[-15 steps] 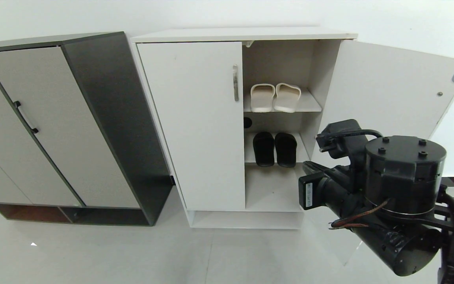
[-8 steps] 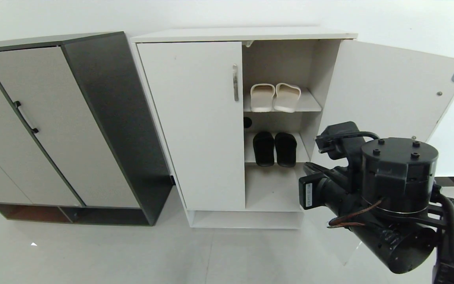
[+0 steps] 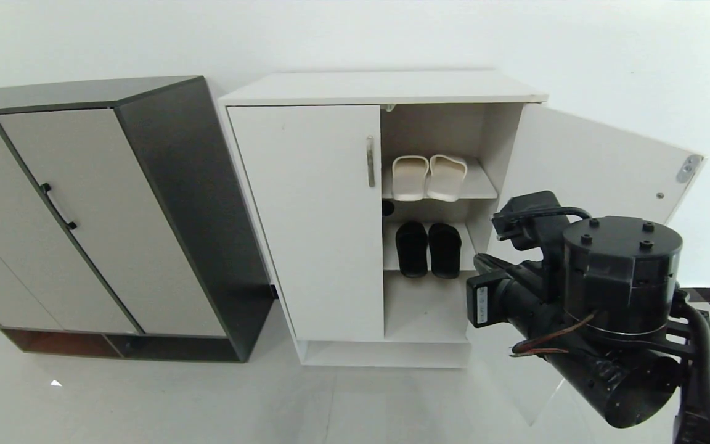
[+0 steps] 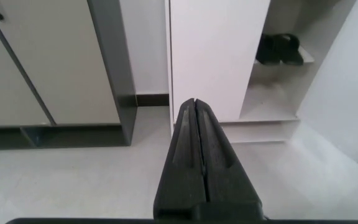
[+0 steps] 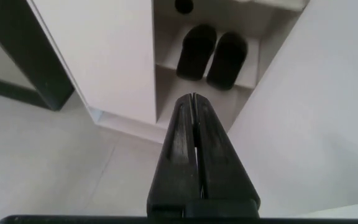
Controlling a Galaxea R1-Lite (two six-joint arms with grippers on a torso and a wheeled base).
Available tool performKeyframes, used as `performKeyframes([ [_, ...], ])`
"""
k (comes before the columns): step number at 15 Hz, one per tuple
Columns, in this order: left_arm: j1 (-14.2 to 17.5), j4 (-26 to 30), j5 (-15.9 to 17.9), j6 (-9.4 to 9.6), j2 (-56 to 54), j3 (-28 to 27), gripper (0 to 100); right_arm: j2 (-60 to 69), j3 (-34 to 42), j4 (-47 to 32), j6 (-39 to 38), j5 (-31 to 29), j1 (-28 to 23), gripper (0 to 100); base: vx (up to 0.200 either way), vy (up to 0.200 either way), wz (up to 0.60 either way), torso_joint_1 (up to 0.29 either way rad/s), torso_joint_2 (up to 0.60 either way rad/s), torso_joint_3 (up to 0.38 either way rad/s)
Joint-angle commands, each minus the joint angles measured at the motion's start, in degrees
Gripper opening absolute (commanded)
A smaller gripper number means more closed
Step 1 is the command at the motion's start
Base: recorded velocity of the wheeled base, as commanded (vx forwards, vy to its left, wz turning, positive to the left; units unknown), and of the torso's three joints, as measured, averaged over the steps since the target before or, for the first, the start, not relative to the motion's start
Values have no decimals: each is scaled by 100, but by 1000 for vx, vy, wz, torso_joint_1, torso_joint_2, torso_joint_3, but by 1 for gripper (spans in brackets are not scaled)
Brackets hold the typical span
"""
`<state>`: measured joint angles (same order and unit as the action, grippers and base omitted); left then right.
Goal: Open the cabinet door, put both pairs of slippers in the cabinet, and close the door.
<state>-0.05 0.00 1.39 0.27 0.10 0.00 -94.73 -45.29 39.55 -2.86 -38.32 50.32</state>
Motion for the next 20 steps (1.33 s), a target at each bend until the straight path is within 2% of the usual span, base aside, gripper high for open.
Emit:
performKeyframes([
  [1, 5, 0, 2, -9, 8, 0, 0, -19, 2, 0, 5, -1, -14, 0, 0, 0, 0, 119, -466, -354],
  [6, 5, -9, 2, 0, -1, 0, 0, -45, 38, 0, -4, -9, -23, 0, 0, 0, 0, 136, -464, -333],
  [7, 5, -18, -157, 0, -1, 0, 0, -63, 38, 0, -4, 8, -58, 0, 0, 0, 0, 149, -461, -320],
  [8, 5, -53, -921, -27, -1, 0, 0, -80, 38, 9, -12, 8, -66, 0, 0, 0, 0, 173, -486, -320],
  [9, 5, -44, -737, -88, -1, 0, 0, -80, 55, 27, -4, 8, -66, 0, 0, 0, 0, 159, -461, -305],
  [10, 5, -35, -464, -53, -1, 0, 0, -107, 38, 53, 5, 17, -66, 0, 0, 0, 0, 178, -481, -315],
  [20, 5, -35, -455, -53, -1, 0, 0, -256, 152, 396, 23, -36, -66, 0, 0, 0, 0, 210, -522, -319],
])
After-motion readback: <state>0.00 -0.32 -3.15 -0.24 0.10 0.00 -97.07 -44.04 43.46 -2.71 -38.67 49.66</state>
